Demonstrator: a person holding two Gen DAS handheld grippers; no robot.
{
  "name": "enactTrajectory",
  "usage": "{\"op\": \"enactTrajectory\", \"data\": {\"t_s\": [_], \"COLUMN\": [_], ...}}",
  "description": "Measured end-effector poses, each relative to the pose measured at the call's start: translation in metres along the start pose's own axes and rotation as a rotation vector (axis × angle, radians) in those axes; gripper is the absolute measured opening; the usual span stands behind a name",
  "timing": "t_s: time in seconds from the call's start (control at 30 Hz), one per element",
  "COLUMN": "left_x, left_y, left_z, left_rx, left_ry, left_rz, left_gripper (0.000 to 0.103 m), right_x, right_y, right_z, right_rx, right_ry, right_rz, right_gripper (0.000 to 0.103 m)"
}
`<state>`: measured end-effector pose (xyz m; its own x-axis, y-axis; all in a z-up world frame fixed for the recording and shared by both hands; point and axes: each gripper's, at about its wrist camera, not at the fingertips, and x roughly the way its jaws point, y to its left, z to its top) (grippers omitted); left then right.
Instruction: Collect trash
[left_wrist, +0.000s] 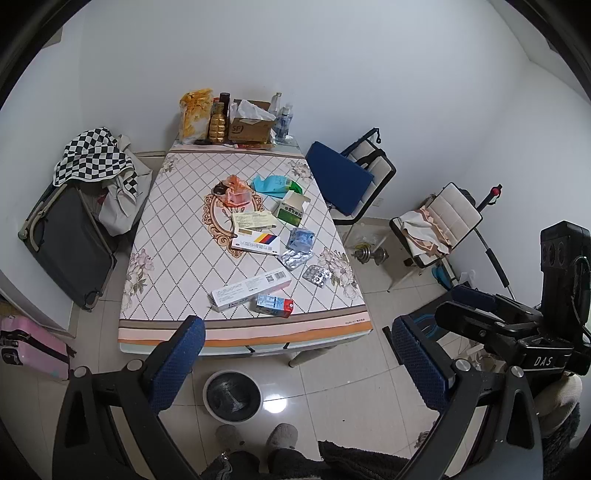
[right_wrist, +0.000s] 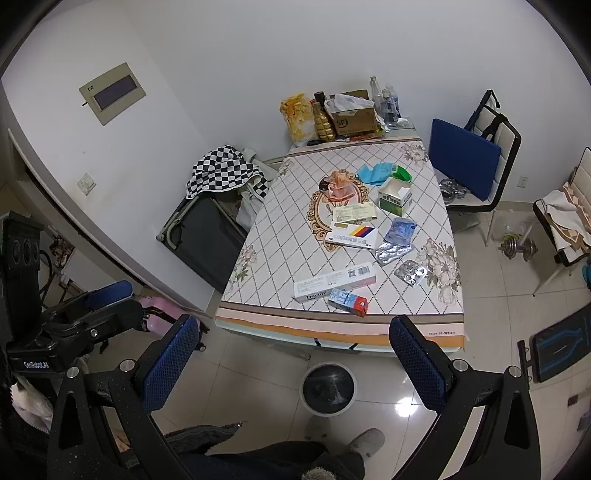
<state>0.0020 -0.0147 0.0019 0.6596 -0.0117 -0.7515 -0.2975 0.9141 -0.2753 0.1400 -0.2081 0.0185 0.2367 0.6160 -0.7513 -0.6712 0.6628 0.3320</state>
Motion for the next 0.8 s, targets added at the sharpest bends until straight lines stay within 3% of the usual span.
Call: {"op": "enactTrajectory", "data": {"t_s": [0.8], "left_x": [0.0004], "left_y": [-0.0001], "left_z": [-0.0002], "left_rx": [-0.002], "left_ry": [0.0], "left_rz": [-0.002], "left_gripper": [0.103], "right_x": [0.0049], "right_y": [-0.0001], "right_z": [0.0019], "right_rx": [-0.002], "right_ry": [-0.001], "right_rz": [0.008], "right_gripper": [0.103]}}
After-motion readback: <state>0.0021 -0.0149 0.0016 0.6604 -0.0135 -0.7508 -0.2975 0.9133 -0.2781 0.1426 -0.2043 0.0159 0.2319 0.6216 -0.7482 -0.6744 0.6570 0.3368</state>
